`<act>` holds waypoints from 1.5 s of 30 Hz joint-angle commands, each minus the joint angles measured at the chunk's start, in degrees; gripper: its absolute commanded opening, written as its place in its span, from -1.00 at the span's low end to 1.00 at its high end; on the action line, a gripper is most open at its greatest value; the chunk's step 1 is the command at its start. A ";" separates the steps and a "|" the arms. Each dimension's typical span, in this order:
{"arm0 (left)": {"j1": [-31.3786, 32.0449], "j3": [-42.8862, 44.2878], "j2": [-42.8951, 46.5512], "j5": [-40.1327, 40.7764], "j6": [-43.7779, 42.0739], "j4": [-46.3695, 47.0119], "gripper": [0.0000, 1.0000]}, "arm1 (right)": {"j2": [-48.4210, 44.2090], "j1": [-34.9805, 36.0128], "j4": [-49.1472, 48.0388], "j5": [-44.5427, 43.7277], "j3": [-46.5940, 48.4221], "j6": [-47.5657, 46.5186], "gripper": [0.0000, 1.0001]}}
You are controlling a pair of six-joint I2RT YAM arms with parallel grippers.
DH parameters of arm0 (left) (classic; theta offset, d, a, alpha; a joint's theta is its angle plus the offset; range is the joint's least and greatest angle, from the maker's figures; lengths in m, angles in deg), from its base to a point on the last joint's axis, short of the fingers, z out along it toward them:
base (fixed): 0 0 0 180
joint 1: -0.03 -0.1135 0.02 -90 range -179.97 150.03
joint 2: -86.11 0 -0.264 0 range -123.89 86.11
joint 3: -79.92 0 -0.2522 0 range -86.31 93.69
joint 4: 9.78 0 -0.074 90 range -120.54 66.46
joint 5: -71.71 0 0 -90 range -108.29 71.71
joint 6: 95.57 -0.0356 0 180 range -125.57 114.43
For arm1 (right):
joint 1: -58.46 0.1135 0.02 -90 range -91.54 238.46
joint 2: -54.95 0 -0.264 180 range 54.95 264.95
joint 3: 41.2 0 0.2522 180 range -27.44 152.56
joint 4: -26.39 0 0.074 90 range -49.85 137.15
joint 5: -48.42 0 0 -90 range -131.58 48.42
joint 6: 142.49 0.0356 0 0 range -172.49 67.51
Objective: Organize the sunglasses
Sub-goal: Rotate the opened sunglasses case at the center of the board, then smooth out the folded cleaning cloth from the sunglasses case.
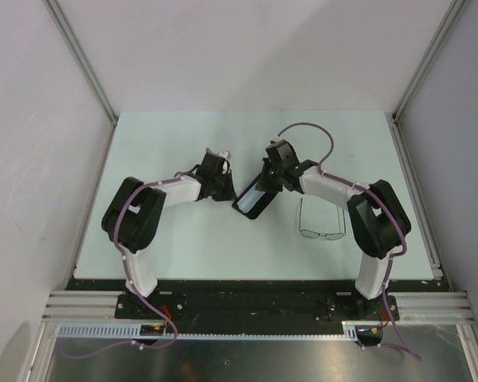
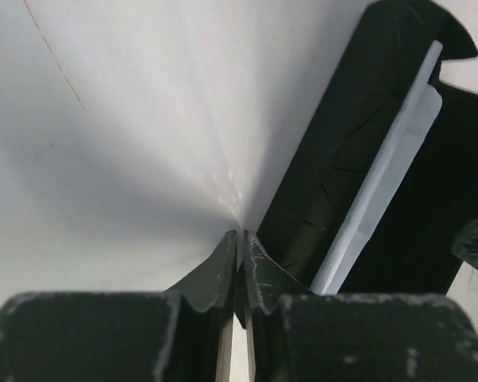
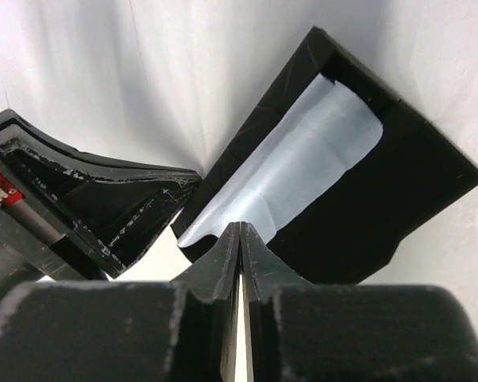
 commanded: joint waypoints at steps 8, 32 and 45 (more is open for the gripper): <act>3.28 -6.27 6.01 -3.16 1.65 1.78 -0.78 | -3.82 2.63 -2.59 1.55 -5.72 6.94 -1.00; 5.12 -7.06 6.54 -5.27 2.45 3.01 -0.81 | -4.44 1.93 -8.39 6.91 -12.40 8.43 -1.00; 5.12 -7.15 6.54 -4.92 2.53 3.19 -0.81 | -6.11 3.77 -4.70 1.46 -12.32 7.20 -1.00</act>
